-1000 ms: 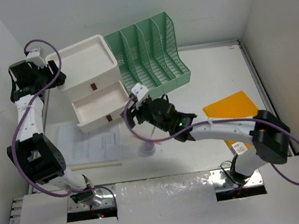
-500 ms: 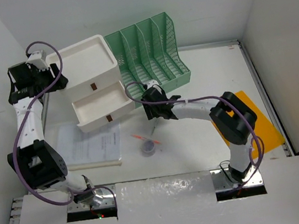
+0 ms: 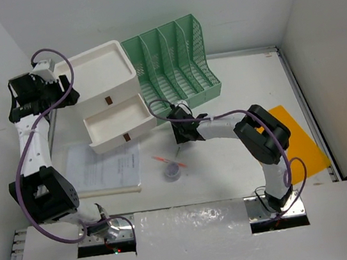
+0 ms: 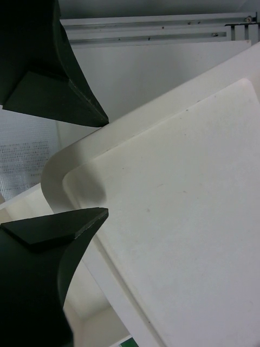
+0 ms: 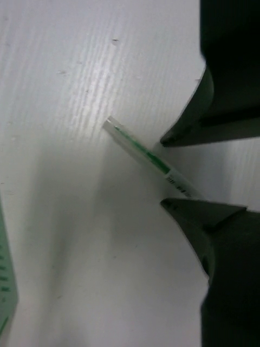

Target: Organize the desk

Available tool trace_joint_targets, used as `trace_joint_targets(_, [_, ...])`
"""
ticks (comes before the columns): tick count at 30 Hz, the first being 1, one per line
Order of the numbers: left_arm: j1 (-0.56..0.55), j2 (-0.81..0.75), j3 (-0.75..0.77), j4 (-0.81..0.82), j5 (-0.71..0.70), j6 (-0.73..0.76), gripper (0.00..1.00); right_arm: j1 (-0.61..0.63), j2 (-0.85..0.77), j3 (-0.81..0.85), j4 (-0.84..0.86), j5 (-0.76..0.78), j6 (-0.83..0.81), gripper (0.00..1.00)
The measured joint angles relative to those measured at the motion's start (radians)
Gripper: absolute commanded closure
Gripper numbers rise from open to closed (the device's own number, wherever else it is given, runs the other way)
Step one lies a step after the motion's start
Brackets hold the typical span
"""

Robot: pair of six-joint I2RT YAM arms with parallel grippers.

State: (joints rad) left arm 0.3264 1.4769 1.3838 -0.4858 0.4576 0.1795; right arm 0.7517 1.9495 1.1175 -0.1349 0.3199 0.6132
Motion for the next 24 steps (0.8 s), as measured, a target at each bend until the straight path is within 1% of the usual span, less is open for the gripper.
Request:
trace_joint_targets(3, [0.000,-0.001,-0.001,0.002,0.002,0.000,0.41,0.003,0.000,0.000,0.002,-0.007,-0.002,0.77])
trace_joint_targets(4, [0.000,-0.002,-0.001,0.001,0.002,0.000,0.41,0.003,0.000,-0.002,0.005,-0.008,0.001,0.87])
trace_joint_targets(6, [0.000,-0.003,-0.002,0.001,0.002,0.000,0.41,0.002,-0.002,-0.011,0.022,-0.005,0.010,0.98])
trace_joint_targets(7, [0.000,-0.005,-0.003,0.000,0.002,0.001,0.41,-0.002,-0.006,-0.018,0.030,0.002,0.012,1.00])
trace_joint_targets(11, [0.000,-0.014,-0.004,-0.010,0.003,0.004,0.41,-0.024,-0.039,-0.064,0.047,0.026,-0.003,1.00])
trace_joint_targets(13, [0.000,-0.018,-0.004,-0.015,0.003,0.008,0.41,-0.045,-0.067,-0.095,0.039,0.043,-0.058,1.00])
trace_joint_targets(15, [0.000,-0.023,-0.004,-0.022,0.004,0.015,0.41,-0.061,-0.097,-0.114,0.023,0.043,-0.154,1.00])
trace_joint_targets(17, [0.000,-0.029,-0.004,-0.029,0.005,0.023,0.41,-0.061,-0.138,-0.115,0.011,0.027,-0.277,1.00])
trace_joint_targets(20, [0.000,-0.037,-0.004,-0.036,0.007,0.029,0.41,-0.003,-0.243,-0.114,0.033,-0.042,-0.527,1.00])
trace_joint_targets(22, [0.000,-0.041,-0.004,-0.036,0.008,0.030,0.41,0.074,-0.328,-0.114,0.106,-0.118,-0.701,1.00])
trace_joint_targets(24, [0.000,-0.045,-0.004,-0.038,0.011,0.031,0.41,0.142,-0.380,-0.094,0.192,-0.216,-0.833,1.00])
